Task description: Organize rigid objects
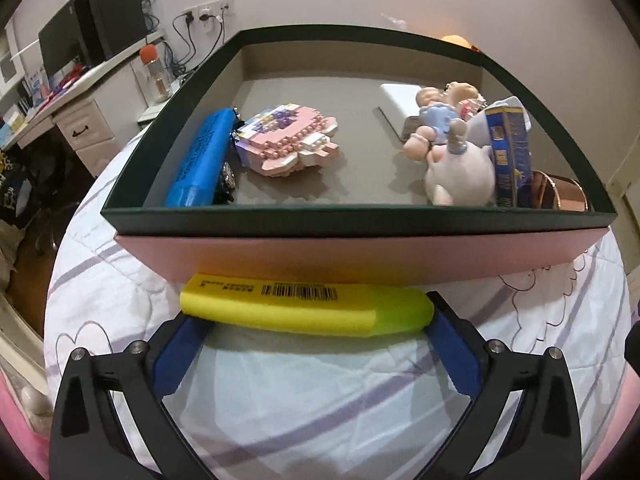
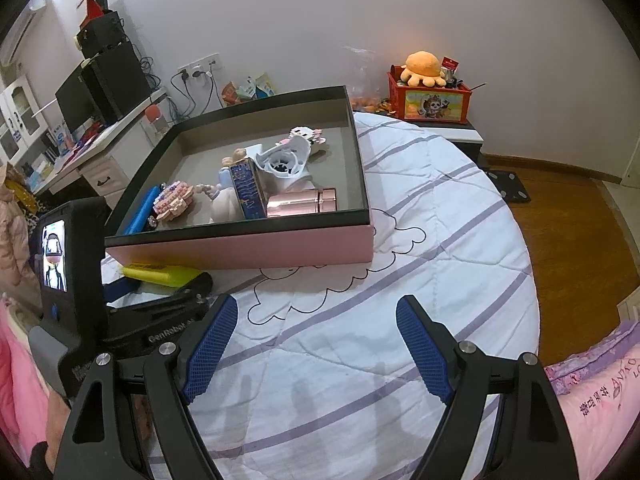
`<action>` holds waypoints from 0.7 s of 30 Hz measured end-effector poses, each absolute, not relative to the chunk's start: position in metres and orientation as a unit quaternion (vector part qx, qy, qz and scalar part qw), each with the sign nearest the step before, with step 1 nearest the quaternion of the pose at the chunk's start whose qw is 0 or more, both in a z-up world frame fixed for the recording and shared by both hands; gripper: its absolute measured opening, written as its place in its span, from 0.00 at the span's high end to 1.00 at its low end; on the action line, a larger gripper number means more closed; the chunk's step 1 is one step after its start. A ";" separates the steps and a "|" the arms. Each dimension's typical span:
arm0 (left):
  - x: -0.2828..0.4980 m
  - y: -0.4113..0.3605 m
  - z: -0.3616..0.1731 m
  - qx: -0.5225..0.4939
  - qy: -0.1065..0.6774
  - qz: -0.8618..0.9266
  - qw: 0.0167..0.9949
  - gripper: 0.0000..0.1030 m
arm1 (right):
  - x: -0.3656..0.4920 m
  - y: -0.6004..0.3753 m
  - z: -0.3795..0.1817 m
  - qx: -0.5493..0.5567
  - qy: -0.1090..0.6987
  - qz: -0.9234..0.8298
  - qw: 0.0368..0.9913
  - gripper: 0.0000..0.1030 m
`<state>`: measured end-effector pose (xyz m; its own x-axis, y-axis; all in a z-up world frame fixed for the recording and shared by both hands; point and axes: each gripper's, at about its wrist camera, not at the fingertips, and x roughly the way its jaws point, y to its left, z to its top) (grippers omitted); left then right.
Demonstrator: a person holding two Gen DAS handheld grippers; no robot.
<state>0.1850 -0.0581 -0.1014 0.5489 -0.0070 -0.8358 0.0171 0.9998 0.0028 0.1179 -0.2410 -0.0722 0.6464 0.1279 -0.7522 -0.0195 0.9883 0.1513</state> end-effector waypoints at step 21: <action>0.166 -0.035 -0.097 0.022 0.481 0.035 0.876 0.00 | 0.122 -0.225 -0.074 0.053 0.424 0.047 0.903 0.19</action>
